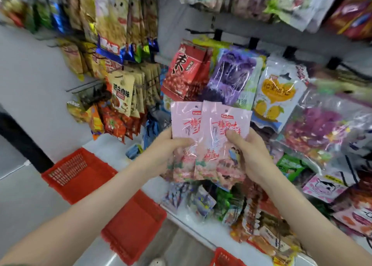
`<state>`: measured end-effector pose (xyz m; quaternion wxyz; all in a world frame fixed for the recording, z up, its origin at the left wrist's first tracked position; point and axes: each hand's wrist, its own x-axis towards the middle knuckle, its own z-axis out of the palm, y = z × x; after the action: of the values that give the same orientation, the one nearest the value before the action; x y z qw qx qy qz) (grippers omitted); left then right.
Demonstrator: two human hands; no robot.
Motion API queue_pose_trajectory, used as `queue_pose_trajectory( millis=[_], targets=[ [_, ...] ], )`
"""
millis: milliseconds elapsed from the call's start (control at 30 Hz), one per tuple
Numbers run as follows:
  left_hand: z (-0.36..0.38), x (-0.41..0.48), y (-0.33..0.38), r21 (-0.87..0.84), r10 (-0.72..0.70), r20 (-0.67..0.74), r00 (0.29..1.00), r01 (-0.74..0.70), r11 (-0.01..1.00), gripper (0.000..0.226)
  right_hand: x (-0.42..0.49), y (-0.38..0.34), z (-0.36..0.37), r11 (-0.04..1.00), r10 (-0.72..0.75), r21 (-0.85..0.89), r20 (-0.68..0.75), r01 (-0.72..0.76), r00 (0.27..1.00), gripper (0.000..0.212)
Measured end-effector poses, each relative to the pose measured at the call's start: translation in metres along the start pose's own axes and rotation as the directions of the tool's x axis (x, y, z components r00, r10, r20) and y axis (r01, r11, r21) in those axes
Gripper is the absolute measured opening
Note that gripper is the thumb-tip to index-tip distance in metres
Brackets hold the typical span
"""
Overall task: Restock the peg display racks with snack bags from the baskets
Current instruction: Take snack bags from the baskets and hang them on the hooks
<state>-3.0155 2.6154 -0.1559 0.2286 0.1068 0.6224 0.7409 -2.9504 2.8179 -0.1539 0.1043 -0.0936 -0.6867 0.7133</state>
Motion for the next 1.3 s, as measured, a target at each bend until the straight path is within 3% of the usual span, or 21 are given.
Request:
queue_pose_trajectory(
  millis=[100, 167, 233, 433, 500, 600, 667, 800, 1033, 1300],
  targets=[
    [-0.025, 0.027, 0.036, -0.095, 0.066, -0.031, 0.997, -0.069, 0.993, 0.019, 0.029, -0.020, 0.034, 0.997, -0.078, -0.027, -0.036, 0.077, 0.996, 0.037],
    [-0.036, 0.040, 0.058, -0.072, 0.119, -0.032, 0.992, -0.122, 0.990, 0.028, 0.041, -0.036, 0.052, 0.989, -0.134, -0.076, -0.097, 0.127, 0.986, 0.033],
    [-0.042, 0.052, 0.081, -0.042, 0.189, -0.017, 0.982, -0.190, 0.981, 0.019, 0.048, -0.052, 0.061, 0.973, -0.203, -0.143, -0.173, 0.179, 0.964, 0.031],
    [-0.042, 0.093, 0.168, -0.039, 0.464, 0.012, 0.886, -0.463, 0.885, 0.010, 0.074, -0.130, 0.062, 0.912, -0.402, -0.174, -0.204, 0.371, 0.892, 0.046],
    [-0.032, 0.102, 0.197, -0.074, 0.529, 0.002, 0.849, -0.528, 0.846, 0.010, 0.080, -0.161, 0.059, 0.861, -0.506, -0.199, -0.231, 0.469, 0.831, 0.039],
    [-0.014, 0.108, 0.237, -0.111, 0.597, 0.006, 0.802, -0.593, 0.798, 0.011, 0.086, -0.202, 0.048, 0.715, -0.698, -0.307, -0.263, 0.628, 0.666, 0.053],
    [-0.005, 0.113, 0.256, -0.116, 0.632, 0.013, 0.775, -0.627, 0.770, 0.012, 0.088, -0.223, 0.035, 0.644, -0.760, -0.409, -0.238, 0.647, 0.605, 0.058],
    [-0.005, 0.124, 0.279, -0.117, 0.653, -0.073, 0.754, -0.657, 0.745, 0.011, 0.105, -0.251, 0.006, 0.582, -0.759, -0.604, -0.166, 0.544, 0.629, 0.040],
    [-0.019, 0.135, 0.287, -0.227, 0.574, -0.137, 0.807, -0.590, 0.775, 0.013, 0.153, -0.257, -0.007, 0.609, -0.708, -0.602, -0.120, 0.516, 0.695, 0.041],
    [-0.016, 0.147, 0.275, -0.232, 0.507, -0.142, 0.850, -0.527, 0.818, 0.020, 0.180, -0.264, 0.009, 0.609, -0.718, -0.609, -0.151, 0.508, 0.680, 0.046]
  ],
)
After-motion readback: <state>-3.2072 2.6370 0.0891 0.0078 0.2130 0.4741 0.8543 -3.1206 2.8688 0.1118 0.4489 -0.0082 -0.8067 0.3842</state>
